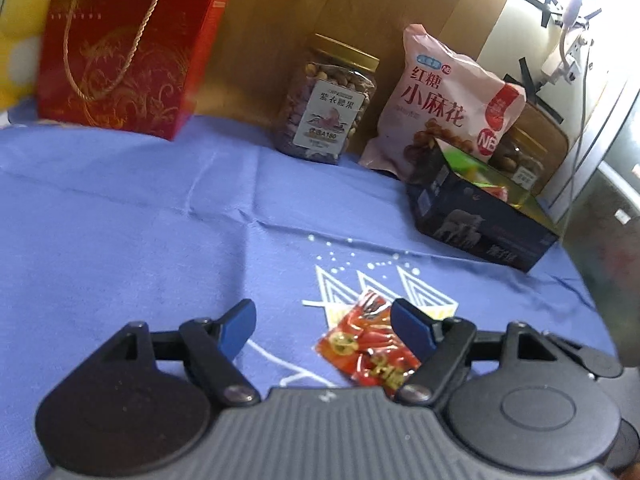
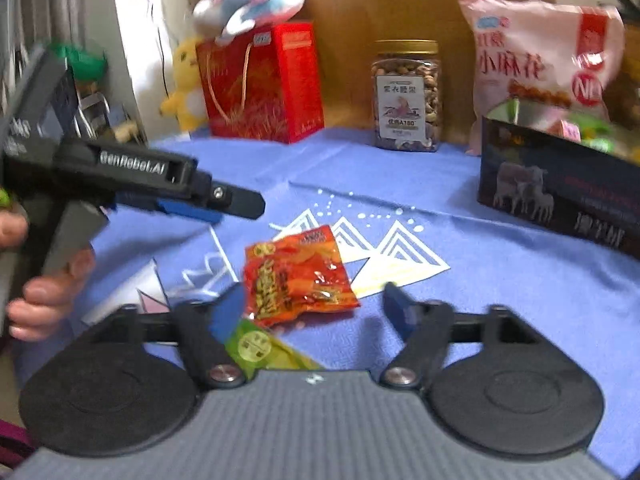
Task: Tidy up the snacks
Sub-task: 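Grasp the orange-red packet with the left tool and lift it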
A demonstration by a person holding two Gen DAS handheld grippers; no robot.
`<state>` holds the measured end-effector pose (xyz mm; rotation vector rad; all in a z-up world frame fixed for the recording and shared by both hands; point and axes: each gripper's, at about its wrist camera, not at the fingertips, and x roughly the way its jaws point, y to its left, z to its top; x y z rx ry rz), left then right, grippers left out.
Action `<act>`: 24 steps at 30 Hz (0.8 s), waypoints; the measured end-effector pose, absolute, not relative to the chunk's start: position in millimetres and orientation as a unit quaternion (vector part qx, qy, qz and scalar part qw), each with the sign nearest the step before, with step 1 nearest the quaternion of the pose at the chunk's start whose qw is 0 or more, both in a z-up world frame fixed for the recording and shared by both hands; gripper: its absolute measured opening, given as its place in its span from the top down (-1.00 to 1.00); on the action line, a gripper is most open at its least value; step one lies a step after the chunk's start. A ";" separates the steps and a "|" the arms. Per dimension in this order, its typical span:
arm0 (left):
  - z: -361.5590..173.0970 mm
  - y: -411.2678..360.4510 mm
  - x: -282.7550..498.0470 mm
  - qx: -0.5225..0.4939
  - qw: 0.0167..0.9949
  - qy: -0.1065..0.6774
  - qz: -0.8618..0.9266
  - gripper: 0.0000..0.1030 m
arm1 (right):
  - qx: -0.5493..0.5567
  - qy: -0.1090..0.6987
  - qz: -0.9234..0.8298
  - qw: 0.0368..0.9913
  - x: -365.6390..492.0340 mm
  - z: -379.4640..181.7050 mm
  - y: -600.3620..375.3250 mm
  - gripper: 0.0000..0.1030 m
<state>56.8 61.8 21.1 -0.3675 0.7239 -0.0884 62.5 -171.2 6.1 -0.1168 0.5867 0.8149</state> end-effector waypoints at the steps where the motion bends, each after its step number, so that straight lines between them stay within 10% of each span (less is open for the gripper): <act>1: 19.1 60.2 57.0 -0.179 0.917 0.354 -0.041 -0.48 | -0.072 0.282 0.388 0.874 61.4 4.9 -165.4 -0.65; 4: 12.6 59.4 58.0 -0.189 0.912 0.361 -0.042 -0.48 | -0.108 0.292 0.380 0.871 61.9 -3.4 -155.0 -0.61; 10: 10.3 58.7 59.1 -0.210 0.904 0.366 -0.067 -0.49 | -0.067 0.302 0.380 0.872 75.1 0.2 -169.6 0.57; 24: -1.6 71.8 95.0 -0.327 0.853 0.383 -0.136 -0.51 | -0.052 0.278 0.376 0.882 67.7 -7.1 -184.3 0.57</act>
